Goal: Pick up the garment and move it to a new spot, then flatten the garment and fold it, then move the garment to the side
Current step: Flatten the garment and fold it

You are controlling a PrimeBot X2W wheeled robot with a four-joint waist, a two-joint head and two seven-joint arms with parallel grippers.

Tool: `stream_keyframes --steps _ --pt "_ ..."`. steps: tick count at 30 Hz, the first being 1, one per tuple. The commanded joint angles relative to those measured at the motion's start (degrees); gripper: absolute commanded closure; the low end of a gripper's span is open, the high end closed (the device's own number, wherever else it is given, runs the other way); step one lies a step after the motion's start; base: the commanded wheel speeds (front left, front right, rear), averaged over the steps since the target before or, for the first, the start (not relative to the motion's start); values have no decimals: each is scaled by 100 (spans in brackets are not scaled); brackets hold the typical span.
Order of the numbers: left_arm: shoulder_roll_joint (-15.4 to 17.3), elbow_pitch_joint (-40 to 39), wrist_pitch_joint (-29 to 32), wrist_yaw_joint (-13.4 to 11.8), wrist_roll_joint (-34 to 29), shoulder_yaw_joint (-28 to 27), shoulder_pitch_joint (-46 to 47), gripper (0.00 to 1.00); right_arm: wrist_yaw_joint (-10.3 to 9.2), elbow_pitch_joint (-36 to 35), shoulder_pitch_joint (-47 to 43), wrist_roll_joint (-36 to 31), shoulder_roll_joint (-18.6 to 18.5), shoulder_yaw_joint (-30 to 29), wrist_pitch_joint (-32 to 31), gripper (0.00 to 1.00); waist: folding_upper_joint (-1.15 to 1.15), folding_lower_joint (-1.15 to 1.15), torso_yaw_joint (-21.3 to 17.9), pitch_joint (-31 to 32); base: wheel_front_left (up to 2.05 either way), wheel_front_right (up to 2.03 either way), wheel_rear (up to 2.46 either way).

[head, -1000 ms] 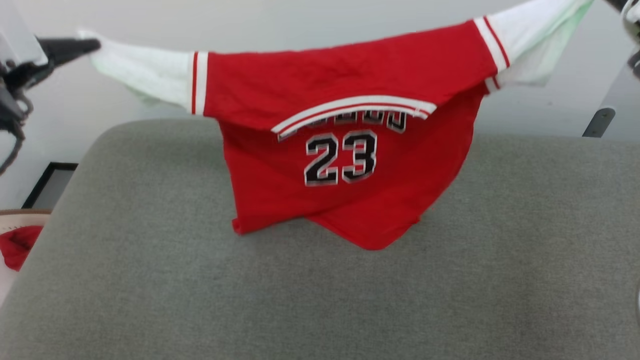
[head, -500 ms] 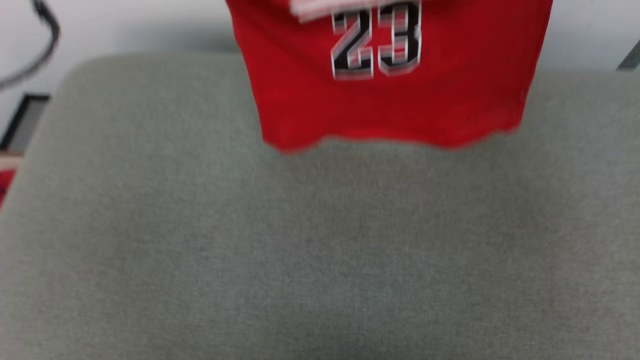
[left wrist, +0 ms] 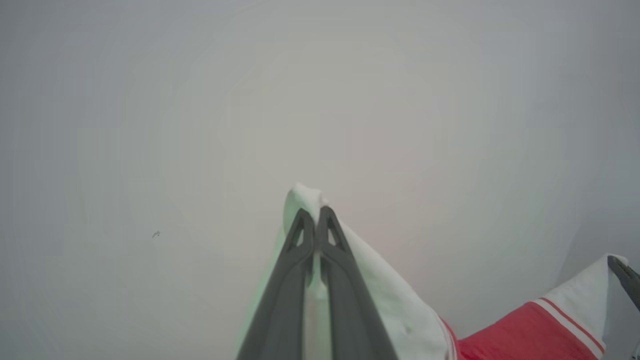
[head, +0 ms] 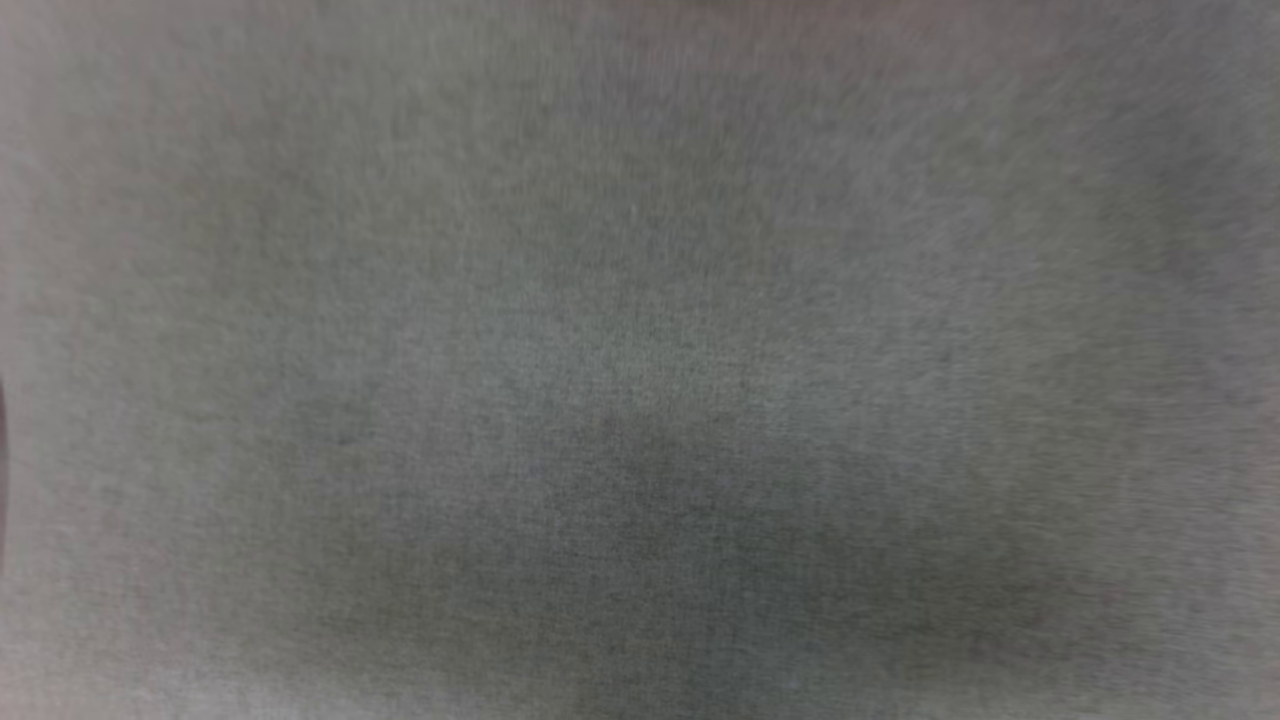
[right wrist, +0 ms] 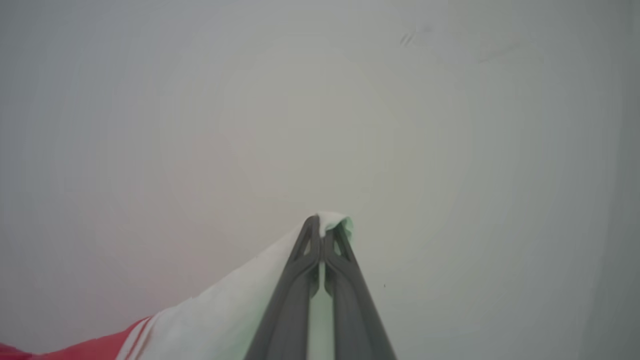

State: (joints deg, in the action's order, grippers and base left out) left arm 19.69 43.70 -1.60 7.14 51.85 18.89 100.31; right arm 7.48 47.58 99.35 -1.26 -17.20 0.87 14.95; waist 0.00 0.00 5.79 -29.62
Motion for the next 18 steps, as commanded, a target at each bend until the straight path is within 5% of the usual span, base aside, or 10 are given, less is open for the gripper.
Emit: stream_keyframes --steps 1,10,18 --pt "-28 53 -144 39 75 5 9 100 2 -106 30 -71 -8 15 22 100 0 0 276 -905 0 0 0" --pt "-9 228 -647 43 685 625 -745 100 0 -4 -576 -207 38 121 28 100 0 0 461 -1321 0 0 0" --pt "86 272 -97 44 1212 1265 -1210 100 0 366 -1014 635 -135 557 28 100 0 0 584 -731 0 0 0"
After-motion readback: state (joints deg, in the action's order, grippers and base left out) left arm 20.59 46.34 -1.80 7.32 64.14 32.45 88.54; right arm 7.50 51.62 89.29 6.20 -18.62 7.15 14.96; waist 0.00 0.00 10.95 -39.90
